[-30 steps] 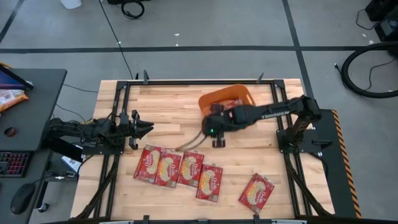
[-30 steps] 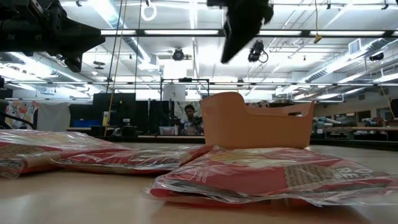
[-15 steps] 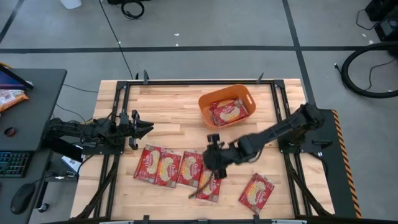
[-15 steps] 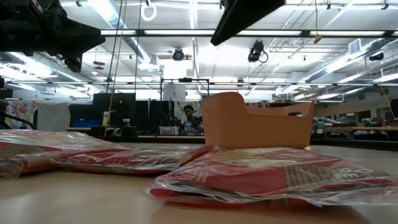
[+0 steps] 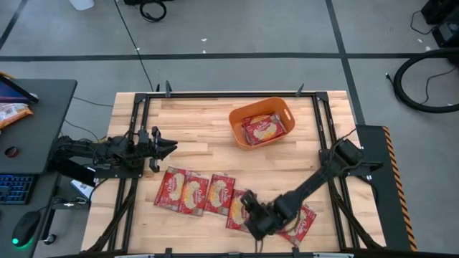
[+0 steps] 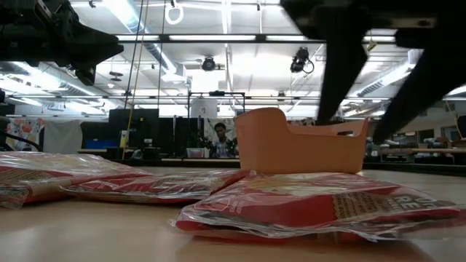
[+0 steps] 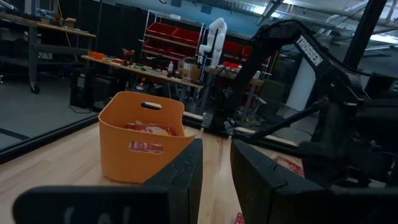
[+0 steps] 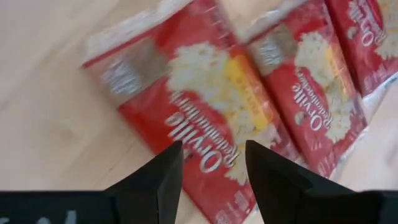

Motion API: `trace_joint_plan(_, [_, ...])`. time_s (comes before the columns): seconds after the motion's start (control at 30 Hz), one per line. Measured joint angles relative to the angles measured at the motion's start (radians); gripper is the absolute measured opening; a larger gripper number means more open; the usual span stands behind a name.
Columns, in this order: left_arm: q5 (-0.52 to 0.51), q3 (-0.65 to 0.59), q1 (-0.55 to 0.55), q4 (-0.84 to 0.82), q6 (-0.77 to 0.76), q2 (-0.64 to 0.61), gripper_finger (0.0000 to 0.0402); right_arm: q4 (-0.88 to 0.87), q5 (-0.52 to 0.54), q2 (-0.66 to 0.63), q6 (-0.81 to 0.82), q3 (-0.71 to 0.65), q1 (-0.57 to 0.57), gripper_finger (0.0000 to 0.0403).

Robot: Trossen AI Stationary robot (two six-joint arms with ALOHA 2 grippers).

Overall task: Sort popcorn bags into baskets
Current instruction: Put the popcorn pack into the orange bin

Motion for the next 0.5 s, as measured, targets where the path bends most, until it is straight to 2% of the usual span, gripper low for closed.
trace_joint_plan(0.2, [-0.015, 0.000, 0.000, -0.003, 0.000, 0.000, 0.0087, -0.052, 0.119, 0.018, -0.029, 0.002, 0.050, 0.0178])
trace_joint_plan(0.5, [-0.016, 0.000, 0.000, -0.006, 0.000, 0.000, 0.0087, -0.077, 0.149, 0.117, -0.035, 0.001, 0.055, 0.0178])
